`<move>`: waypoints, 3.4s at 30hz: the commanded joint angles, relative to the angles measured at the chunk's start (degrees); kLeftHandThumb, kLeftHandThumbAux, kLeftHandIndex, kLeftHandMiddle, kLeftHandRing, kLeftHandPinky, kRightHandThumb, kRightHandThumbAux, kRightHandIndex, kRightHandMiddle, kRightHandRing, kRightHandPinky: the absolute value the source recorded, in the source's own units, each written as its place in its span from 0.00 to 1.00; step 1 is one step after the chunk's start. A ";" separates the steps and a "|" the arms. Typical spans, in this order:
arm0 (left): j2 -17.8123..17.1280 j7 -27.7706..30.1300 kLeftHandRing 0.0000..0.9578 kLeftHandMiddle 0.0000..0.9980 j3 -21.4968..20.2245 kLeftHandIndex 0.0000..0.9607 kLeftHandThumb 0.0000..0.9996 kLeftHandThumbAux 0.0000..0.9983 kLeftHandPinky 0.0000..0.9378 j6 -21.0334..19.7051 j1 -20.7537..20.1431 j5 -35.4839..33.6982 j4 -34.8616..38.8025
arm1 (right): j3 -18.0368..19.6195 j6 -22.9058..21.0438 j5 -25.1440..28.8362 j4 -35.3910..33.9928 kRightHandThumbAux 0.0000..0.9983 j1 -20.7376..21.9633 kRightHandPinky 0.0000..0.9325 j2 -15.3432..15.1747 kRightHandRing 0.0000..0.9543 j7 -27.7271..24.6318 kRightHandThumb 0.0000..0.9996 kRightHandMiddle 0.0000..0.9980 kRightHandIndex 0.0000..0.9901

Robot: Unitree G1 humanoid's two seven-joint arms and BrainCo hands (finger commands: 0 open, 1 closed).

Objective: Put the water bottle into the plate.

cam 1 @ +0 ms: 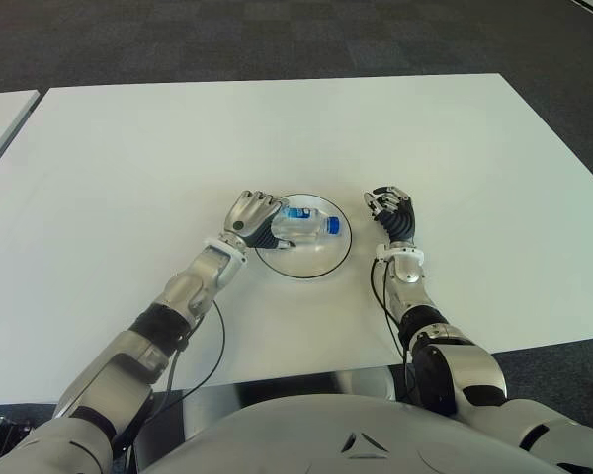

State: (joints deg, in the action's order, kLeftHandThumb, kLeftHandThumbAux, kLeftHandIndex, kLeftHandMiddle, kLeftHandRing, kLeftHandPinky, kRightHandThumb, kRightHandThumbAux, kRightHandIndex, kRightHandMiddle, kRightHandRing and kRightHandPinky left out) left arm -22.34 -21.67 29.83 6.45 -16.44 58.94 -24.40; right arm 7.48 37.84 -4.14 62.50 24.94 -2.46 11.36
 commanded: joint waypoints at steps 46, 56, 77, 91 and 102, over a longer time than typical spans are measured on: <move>0.19 -12.92 0.00 0.00 2.21 0.00 0.21 0.55 0.00 -3.69 -2.71 1.61 -6.72 | -0.24 -1.22 0.32 0.80 0.73 -1.22 0.73 0.30 0.72 0.05 0.71 0.69 0.44; 0.72 -18.49 0.00 0.00 2.59 0.00 0.14 0.53 0.00 -4.35 -3.03 1.86 -7.89 | -0.33 -1.24 0.22 0.81 0.73 -1.23 0.73 0.36 0.71 0.38 0.71 0.69 0.44; 6.39 -37.34 0.00 0.00 -0.90 0.00 0.06 0.44 0.00 -4.08 -1.23 -2.49 -11.23 | -0.71 -1.60 0.23 0.73 0.73 -1.31 0.72 0.36 0.71 0.86 0.71 0.68 0.44; 8.17 -46.76 0.00 0.00 -2.38 0.00 0.07 0.43 0.00 0.69 -1.64 -5.51 -15.15 | -0.90 -1.74 0.44 0.63 0.73 -1.39 0.73 0.22 0.71 0.75 0.71 0.68 0.44; 9.16 -51.45 0.00 0.00 -4.45 0.00 0.08 0.52 0.00 6.85 -1.75 -9.79 -18.40 | -0.84 -1.65 0.67 0.75 0.73 -1.39 0.73 0.11 0.72 0.00 0.71 0.69 0.44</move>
State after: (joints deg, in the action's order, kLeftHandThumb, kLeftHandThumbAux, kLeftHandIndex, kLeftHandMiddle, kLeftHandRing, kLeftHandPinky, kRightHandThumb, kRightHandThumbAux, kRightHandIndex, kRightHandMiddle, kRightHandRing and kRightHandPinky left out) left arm -13.61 -71.83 26.32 12.00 -18.39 50.50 -41.60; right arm 6.49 37.72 -4.15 62.35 24.82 -2.46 11.82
